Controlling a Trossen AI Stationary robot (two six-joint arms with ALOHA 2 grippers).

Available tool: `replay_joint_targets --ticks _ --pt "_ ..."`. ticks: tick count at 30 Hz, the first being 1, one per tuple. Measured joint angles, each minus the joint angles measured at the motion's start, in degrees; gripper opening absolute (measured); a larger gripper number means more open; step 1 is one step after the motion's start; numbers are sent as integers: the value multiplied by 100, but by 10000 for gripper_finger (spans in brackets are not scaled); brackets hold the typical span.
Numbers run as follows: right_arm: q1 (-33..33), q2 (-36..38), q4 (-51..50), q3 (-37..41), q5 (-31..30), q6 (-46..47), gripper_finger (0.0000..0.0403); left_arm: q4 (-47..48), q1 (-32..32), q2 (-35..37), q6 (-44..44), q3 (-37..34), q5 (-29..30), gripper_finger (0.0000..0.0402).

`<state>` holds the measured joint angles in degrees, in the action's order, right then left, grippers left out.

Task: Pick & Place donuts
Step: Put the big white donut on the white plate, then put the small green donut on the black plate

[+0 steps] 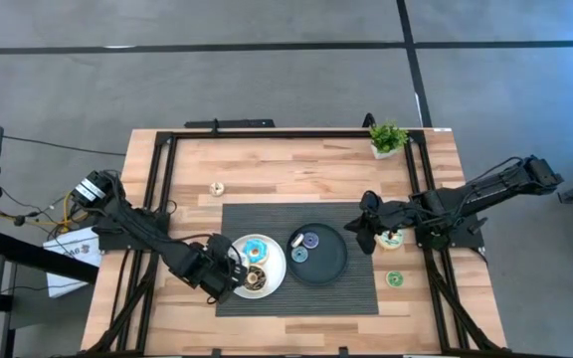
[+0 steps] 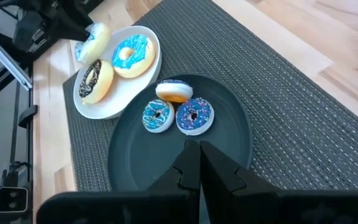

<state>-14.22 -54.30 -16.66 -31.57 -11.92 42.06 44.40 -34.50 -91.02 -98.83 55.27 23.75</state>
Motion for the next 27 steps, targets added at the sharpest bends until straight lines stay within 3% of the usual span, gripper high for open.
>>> replay_joint_targets --ticks 15,23,27 --pt "0 -2 260 0 -7 -4 1 -37 15 0 3 0 -267 235" --pt "0 -2 260 0 -13 -4 1 -26 15 20 70 2 -340 256" --pt "0 -2 260 0 -14 -4 1 8 15 237 77 2 -97 257"
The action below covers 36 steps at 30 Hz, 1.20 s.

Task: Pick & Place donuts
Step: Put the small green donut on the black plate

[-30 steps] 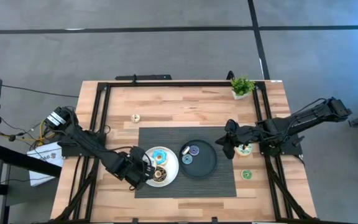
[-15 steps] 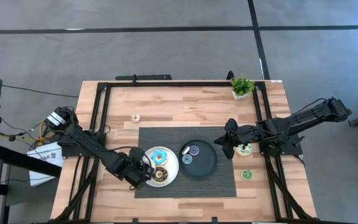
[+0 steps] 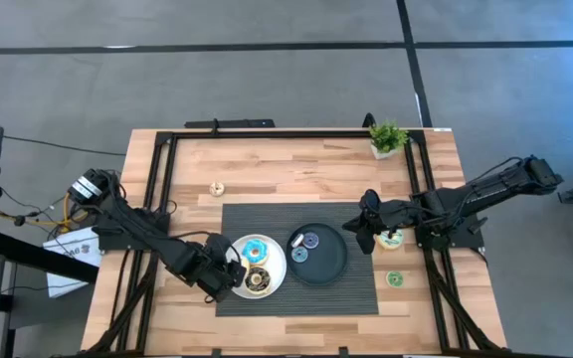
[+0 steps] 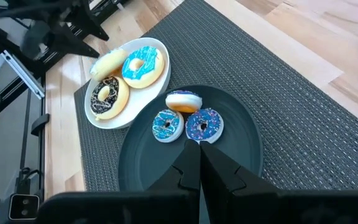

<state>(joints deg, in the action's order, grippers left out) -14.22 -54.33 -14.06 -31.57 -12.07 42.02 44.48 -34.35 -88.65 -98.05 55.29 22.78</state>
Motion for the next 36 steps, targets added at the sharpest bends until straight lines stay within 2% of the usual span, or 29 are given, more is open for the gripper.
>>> replay_joint_targets --ticks 8,13,16,19,24,28,33,36 --pt "0 1 -4 0 1 -4 1 835 0 971 98 2 420 257" --pt "0 0 -7 0 1 -7 1 1500 66 1673 -136 4 912 256" --pt "0 0 -8 0 1 -4 1 1669 207 1994 170 4 1196 256" --pt "0 0 -9 0 1 -4 1 1531 385 2219 1290 4 1343 256" --pt "2 0 -4 0 1 -4 1 600 759 2283 4171 4 1267 236" --pt "26 0 -3 0 2 -4 1 -102 1225 2226 5949 4 1058 165" --pt "110 -9 103 2 -22 62 1 -339 1875 2314 7598 -3 700 29" --pt "99 -13 17 -106 -437 296 0 -603 2320 2594 8394 -244 229 11"
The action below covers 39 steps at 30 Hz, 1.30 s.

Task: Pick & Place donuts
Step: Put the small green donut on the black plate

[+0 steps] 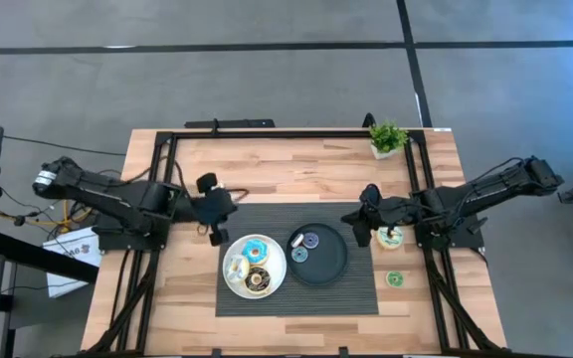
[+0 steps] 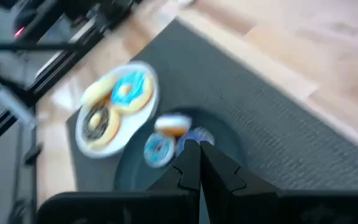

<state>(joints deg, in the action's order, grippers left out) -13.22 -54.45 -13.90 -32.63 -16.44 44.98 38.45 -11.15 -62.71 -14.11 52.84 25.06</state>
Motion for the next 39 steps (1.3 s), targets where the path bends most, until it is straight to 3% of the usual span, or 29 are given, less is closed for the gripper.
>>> replay_joint_targets --ticks 4,8,12,16,22,27,33,39 --pt "-275 -92 -924 -678 -637 166 0 -1548 704 741 795 -937 -939 2" --pt "-480 -461 -2843 -1644 -678 1149 0 -2525 1457 1500 1813 -1812 -2021 1" --pt "-701 -1081 -4733 -2419 126 2661 0 -2581 1950 2079 3084 -2161 -2570 0" --pt "-1050 -1666 -5762 -2822 767 4074 0 -2642 2241 2384 3238 -2217 -2678 0" --pt "-1742 -2289 -5709 -2928 1155 5382 3 -2524 2404 2484 3245 -2223 -2784 0" --pt "-2331 -2774 -5745 -2926 1474 6437 36 -2403 2410 2445 3319 -2221 -2782 0" --pt "-2785 -3279 -5702 -2924 2028 7231 117 -2399 2408 2447 3263 -2221 -2779 0" --pt "-3104 -3530 -5410 -2718 2254 7647 227 -2401 2408 2447 3128 -2221 -2776 0"
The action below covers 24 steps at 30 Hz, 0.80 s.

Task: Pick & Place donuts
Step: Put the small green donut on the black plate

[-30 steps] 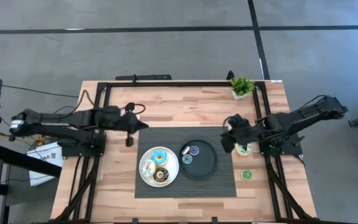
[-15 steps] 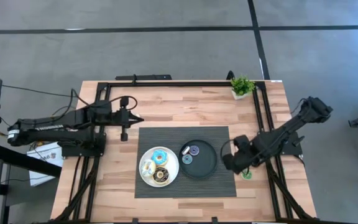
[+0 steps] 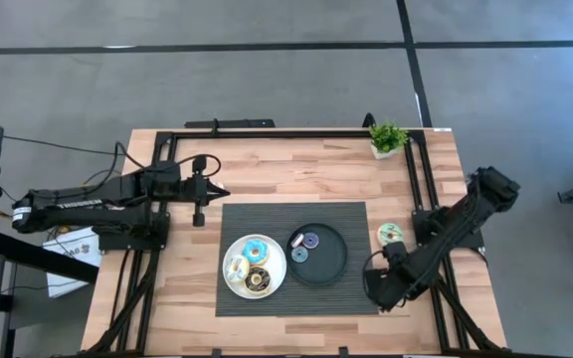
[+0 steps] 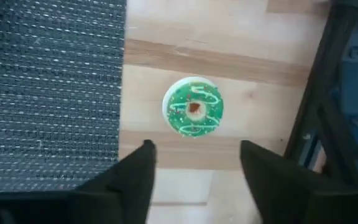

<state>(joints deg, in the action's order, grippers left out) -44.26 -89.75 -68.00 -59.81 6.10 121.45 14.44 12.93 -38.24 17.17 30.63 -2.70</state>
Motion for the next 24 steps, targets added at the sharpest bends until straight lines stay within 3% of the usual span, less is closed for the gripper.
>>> replay_joint_targets --ticks 6,12,17,24 --pt "-145 37 799 562 -108 221 307 -83 0 0 -262 0 4 0" --pt "-264 41 1346 1180 -302 414 335 -180 0 0 -551 0 5 0" --pt "-263 41 1872 1566 -314 413 315 -193 0 0 -878 0 4 0" --pt "-250 70 2344 1803 -368 474 249 -194 -2 0 -1198 0 4 0"
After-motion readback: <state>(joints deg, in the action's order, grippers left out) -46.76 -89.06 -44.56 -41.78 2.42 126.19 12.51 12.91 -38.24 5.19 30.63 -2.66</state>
